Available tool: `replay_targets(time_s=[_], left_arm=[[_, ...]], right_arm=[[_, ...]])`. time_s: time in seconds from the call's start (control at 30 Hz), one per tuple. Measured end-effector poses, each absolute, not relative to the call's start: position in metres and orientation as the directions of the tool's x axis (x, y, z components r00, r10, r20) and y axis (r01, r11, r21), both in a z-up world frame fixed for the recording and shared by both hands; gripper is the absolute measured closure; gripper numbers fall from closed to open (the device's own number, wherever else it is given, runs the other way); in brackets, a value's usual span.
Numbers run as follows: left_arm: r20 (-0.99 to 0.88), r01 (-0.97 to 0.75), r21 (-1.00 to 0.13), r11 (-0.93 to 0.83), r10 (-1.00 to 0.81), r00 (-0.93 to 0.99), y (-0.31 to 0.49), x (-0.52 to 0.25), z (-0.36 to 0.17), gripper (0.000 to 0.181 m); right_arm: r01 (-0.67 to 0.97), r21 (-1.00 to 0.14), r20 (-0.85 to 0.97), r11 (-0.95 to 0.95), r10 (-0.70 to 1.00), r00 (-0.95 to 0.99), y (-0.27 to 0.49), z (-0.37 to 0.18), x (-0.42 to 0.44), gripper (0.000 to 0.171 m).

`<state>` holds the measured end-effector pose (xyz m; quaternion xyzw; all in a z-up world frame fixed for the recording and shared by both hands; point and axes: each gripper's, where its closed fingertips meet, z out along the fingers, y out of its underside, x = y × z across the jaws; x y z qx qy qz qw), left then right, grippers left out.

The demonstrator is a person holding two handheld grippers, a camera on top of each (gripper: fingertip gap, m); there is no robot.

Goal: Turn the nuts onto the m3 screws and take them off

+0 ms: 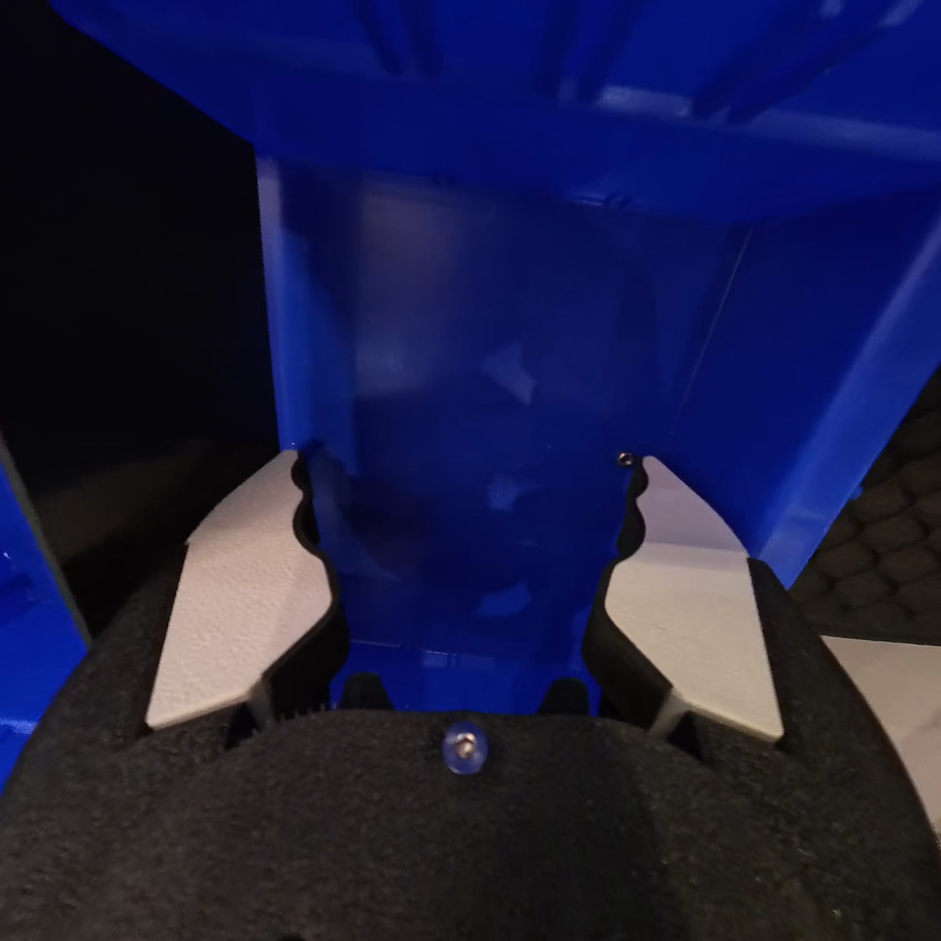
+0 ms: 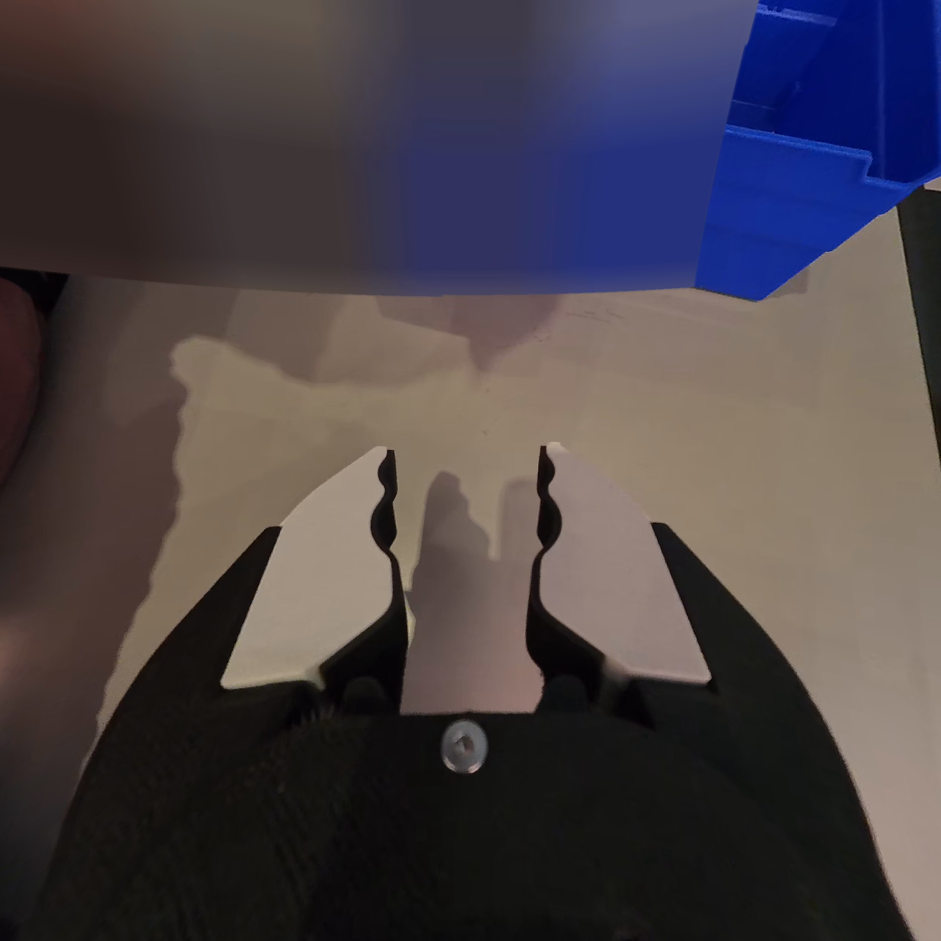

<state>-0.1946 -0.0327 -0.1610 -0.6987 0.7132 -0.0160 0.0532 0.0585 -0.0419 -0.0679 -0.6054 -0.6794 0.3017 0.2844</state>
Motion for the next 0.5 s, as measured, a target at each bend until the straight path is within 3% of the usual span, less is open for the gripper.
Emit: replay_targets(time_s=[0.2,0.33,0.5], left_arm=[[-0.131,-0.987,-0.158,-0.036,-0.99,0.057,-0.015,-0.191,-0.148,0.114],[-0.114,-0.987,-0.158,-0.026,-0.992,0.044,-0.018,-0.19,-0.148,0.107],[-0.018,-0.988,-0.146,-0.043,-0.999,0.046,-0.033,-0.192,-0.155,0.136]], right_arm=[[0.662,-0.744,0.016,0.089,0.993,-0.116,-0.044,-0.071,0.058,0.117],[0.663,-0.743,0.016,0.092,0.993,-0.12,-0.044,-0.071,0.059,0.117],[0.665,-0.741,0.014,0.094,0.992,-0.125,-0.045,-0.072,0.059,0.118]])
